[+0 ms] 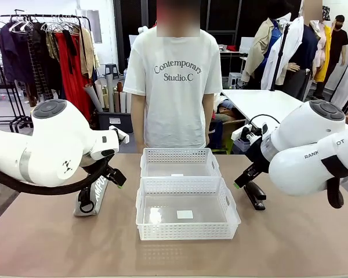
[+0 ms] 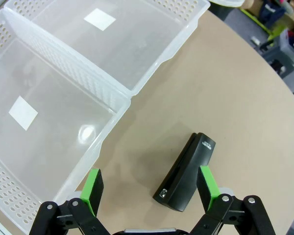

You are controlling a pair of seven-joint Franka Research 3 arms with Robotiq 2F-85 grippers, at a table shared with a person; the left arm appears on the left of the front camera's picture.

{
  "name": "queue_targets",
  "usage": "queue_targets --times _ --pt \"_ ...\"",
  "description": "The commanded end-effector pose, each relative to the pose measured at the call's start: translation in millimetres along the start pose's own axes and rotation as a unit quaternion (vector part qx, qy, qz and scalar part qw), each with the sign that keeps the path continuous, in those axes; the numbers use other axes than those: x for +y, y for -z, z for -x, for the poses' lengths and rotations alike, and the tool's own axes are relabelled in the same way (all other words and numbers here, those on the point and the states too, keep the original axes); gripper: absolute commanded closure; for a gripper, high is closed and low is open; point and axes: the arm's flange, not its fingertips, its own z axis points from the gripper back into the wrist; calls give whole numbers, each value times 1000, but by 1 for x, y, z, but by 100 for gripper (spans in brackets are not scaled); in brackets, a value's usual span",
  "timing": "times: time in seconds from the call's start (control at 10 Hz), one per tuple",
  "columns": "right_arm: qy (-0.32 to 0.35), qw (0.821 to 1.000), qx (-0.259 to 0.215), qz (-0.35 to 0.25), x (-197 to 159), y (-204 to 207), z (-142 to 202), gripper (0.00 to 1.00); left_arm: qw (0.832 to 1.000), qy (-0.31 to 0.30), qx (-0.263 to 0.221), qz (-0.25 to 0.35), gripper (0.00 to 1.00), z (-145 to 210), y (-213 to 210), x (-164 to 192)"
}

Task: Distribute items into two baskets.
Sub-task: Pick up the Pencil pouch that the person points to.

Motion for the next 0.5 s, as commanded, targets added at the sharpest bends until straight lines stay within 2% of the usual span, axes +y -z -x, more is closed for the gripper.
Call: queue_targets --times 0.0,0.4 --pt "0 1000 0 0 0 0 0 0 1000 0 0 0 0 0 0 0" --pt "0 1000 0 0 0 0 0 0 1000 0 0 0 0 0 0 0"
